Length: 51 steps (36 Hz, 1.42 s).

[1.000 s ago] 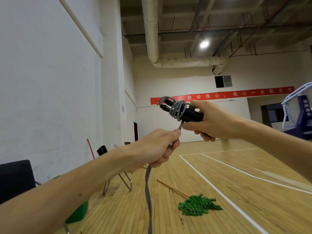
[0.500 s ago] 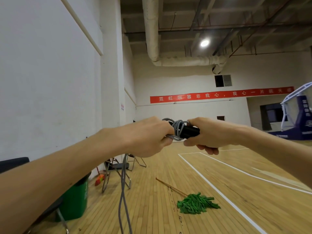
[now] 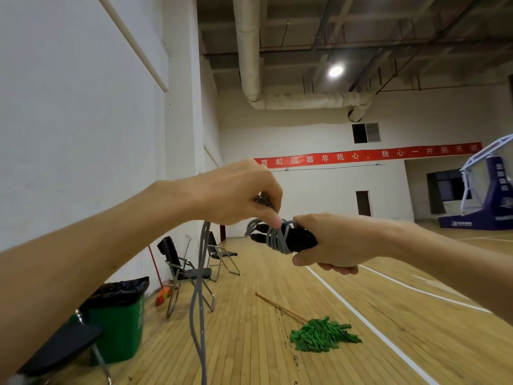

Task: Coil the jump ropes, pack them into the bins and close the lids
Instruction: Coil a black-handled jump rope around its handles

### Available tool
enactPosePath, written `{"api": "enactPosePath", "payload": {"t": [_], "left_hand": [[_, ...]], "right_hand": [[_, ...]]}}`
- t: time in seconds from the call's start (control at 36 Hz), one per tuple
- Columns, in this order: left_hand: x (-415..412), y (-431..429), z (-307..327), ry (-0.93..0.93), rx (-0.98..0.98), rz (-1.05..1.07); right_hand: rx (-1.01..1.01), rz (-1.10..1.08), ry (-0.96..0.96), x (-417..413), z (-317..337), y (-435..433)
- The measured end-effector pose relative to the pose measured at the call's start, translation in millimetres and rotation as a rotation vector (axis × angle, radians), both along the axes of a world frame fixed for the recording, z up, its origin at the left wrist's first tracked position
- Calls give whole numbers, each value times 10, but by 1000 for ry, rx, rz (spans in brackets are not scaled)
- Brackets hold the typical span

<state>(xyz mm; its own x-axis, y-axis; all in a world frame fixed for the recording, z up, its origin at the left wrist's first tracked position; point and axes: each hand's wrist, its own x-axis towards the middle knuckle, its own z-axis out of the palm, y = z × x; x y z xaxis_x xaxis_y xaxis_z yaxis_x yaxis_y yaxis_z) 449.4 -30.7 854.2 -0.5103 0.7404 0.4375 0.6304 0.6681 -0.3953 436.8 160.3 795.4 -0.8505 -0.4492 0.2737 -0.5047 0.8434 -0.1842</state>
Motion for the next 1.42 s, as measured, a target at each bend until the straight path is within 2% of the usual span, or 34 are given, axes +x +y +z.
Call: {"api": "enactPosePath", "payload": {"t": [0.25, 0.42, 0.64, 0.81, 0.92, 1.03, 1.14, 1.19, 1.28, 1.42], "left_hand": [[-36, -7, 14, -107, 50, -51], [-63, -60, 20, -274, 154, -122], [-108, -232, -13, -691, 431, -258], [-269, -336, -94, -1121, 554, -510], [-439, -276, -192, -1160, 674, -639], [-466, -296, -240, -1188, 754, -633], [-414, -296, -271, -1330, 919, -631], [-362, -224, -293, -1289, 971, -635], [-316, -124, -351, -1236, 945, -640], [-311, -51, -506, -1133, 963, -495]], "right_hand": [[89, 43, 25, 114, -37, -67], [90, 104, 33, 175, -47, -94], [-32, 289, 38, 322, 7, -78], [-181, 443, -19, 401, 68, -95], [-268, 469, -6, 372, 61, -104], [-353, 499, 10, 349, 51, -110], [-468, 572, 39, 332, 51, -116], [-535, 582, 52, 310, 44, -126], [-656, 558, 90, 255, 59, -123], [-795, 426, 118, 135, 142, -32]]}}
